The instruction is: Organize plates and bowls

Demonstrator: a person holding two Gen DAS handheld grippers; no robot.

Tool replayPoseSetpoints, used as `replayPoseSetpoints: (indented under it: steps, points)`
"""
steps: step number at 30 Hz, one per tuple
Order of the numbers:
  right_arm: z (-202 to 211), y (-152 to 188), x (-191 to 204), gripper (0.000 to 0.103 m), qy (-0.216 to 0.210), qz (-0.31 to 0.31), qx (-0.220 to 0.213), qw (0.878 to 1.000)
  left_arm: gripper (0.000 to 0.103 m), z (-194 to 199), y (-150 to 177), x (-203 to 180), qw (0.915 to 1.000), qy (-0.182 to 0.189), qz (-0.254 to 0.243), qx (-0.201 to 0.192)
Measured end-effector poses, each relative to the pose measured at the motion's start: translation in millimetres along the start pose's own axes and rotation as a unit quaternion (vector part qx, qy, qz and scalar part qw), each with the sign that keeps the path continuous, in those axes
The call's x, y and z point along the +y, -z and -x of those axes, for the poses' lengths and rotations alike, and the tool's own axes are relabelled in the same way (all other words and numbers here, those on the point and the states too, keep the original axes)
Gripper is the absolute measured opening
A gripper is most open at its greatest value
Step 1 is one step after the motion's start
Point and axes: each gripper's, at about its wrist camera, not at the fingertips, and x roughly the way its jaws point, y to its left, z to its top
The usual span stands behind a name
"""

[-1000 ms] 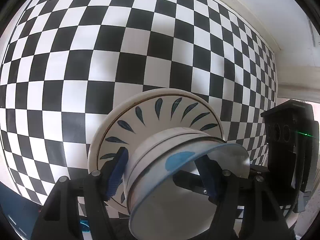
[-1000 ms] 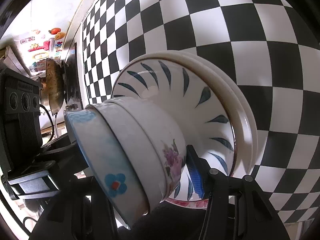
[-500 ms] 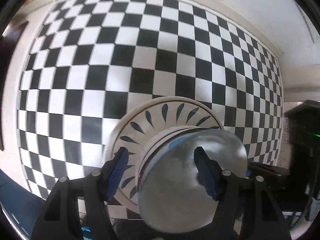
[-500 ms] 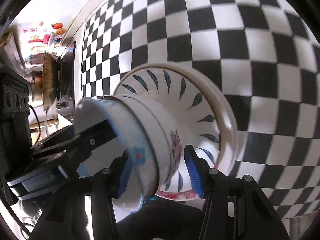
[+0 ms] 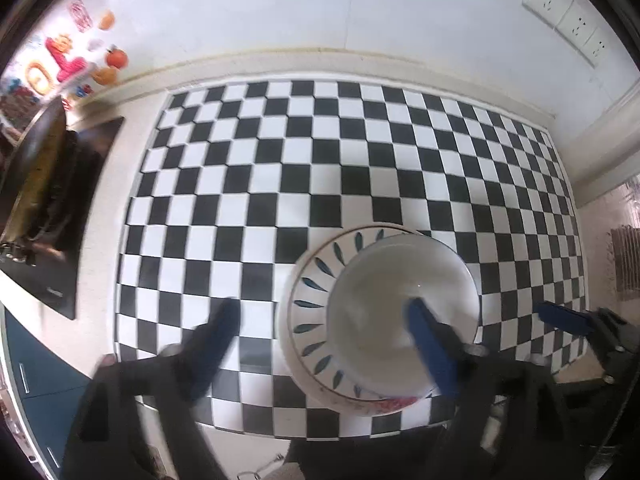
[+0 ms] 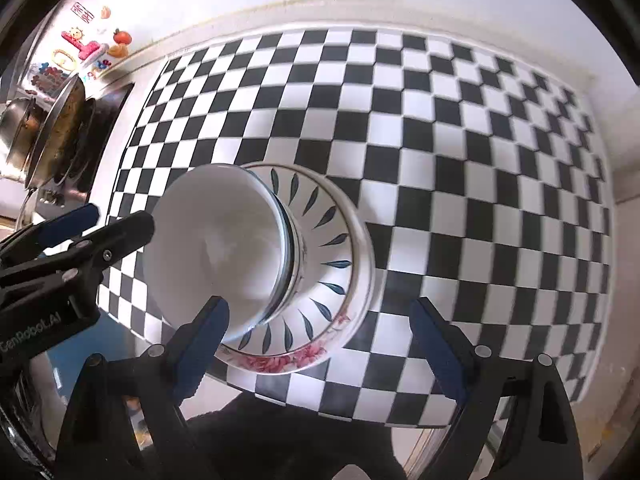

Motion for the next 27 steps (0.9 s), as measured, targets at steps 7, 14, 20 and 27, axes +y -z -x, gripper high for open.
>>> replayPoseSetpoints:
  steps: [7, 14, 20, 27]
  points:
    - [52, 25, 14, 0.096, 0.041, -0.022, -0.072, 0.996, 0.096, 38, 20, 5, 0.9984, 0.0, -0.014, -0.054]
    - [91, 49, 28, 0.103, 0.067, -0.033, -0.116, 0.99, 0.096, 79, 37, 6, 0.994, -0.009, -0.024, -0.107]
    - [132, 74, 35, 0.103, 0.066, -0.044, -0.165, 0.983, 0.1, 124, 56, 10, 0.987, -0.002, -0.023, -0.159]
    - [191, 108, 43, 0.103, 0.079, -0.041, -0.235, 0.968, 0.101, 178, 76, 7, 0.9763, -0.011, -0.011, -0.216]
